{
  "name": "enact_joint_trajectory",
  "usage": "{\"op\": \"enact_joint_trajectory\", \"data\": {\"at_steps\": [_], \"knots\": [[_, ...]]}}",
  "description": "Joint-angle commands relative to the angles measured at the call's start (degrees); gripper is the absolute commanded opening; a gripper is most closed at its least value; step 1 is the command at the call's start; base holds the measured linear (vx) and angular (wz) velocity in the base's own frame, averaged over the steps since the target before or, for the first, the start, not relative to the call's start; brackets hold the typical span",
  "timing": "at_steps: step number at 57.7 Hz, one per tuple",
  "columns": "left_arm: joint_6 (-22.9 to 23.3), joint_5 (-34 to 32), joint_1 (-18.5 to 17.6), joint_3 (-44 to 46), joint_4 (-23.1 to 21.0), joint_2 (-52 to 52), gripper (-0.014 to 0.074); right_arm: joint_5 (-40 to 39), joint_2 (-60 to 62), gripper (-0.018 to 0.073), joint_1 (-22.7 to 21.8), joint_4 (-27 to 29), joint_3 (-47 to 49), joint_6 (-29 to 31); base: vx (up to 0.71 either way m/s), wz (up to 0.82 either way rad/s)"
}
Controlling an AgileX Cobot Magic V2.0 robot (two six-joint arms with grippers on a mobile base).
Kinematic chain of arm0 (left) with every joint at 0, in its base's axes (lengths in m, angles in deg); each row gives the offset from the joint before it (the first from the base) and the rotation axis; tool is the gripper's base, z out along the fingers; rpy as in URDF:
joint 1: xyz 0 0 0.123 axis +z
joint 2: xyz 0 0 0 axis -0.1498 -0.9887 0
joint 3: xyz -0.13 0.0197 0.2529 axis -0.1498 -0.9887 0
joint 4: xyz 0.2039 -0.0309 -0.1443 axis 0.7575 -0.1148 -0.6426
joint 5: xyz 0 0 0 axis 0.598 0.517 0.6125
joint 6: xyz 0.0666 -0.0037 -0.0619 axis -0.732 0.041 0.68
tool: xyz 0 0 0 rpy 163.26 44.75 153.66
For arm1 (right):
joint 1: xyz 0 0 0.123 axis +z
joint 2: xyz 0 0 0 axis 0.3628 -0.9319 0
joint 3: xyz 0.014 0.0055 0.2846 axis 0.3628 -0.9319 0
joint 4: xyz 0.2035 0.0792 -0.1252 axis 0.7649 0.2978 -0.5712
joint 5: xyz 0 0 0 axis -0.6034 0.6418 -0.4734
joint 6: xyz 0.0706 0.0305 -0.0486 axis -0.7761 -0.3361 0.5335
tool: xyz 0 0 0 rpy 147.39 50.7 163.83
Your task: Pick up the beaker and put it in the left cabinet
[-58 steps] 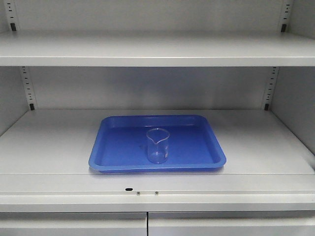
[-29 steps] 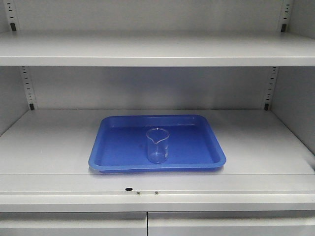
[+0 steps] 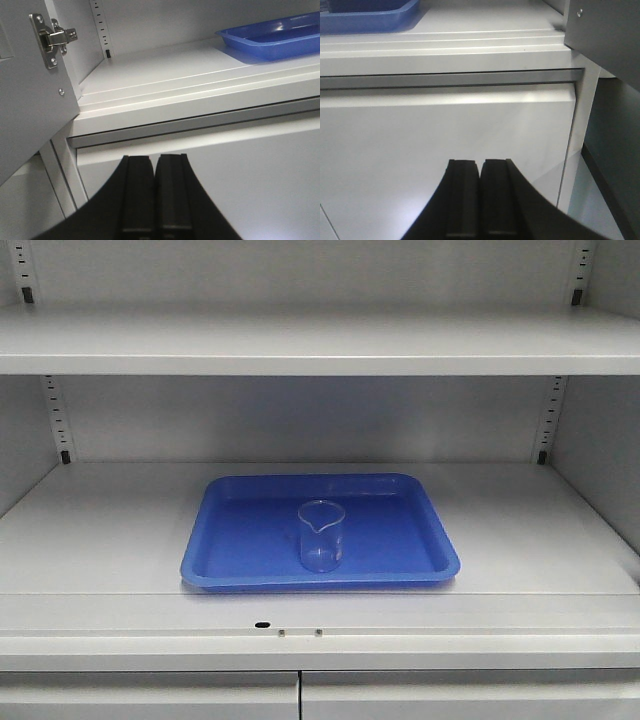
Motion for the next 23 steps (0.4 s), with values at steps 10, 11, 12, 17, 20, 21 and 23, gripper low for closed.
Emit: {"op": "enact_joint_trajectory", "data": {"at_steps": [10,11,12,17,20,21,23], "knots": [[0.14,-4.68,-0.14,1.03,-0.27,0.56,-0.0006,-4.35,0.53,-0.0008,-0.25,-0.12,-0.21,0.09,0.0,0.0],[0.14,-4.68,-0.14,1.03,-0.27,0.56,-0.0006,-4.35,0.53,-0.0008,-0.25,-0.12,-0.21,0.09,0.0,0.0],[0.14,-4.68,-0.14,1.03,-0.27,0.56,-0.0006,-4.35,0.53,-0.0008,-0.25,-0.12,-0.21,0.09,0.0,0.0],[0.14,-4.68,-0.14,1.03,-0.27,0.56,-0.0006,-4.35,0.53,-0.0008,-0.25,-0.12,-0.21,0.09,0.0,0.0],[0.14,-4.68,-0.14,1.03,-0.27,0.56,-0.0006,-4.35,0.53,-0.0008,-0.25,-0.12,-0.21,0.09,0.0,0.0],[0.14,-4.68,-0.14,1.03,-0.27,0.56,-0.0006,-4.35,0.53,-0.0008,-0.25,-0.12,-0.21,0.09,0.0,0.0],[0.14,-4.68,-0.14,1.03,-0.27,0.56,-0.0006,-4.35,0.53,-0.0008,-0.25,-0.12,-0.21,0.09,0.0,0.0]]}}
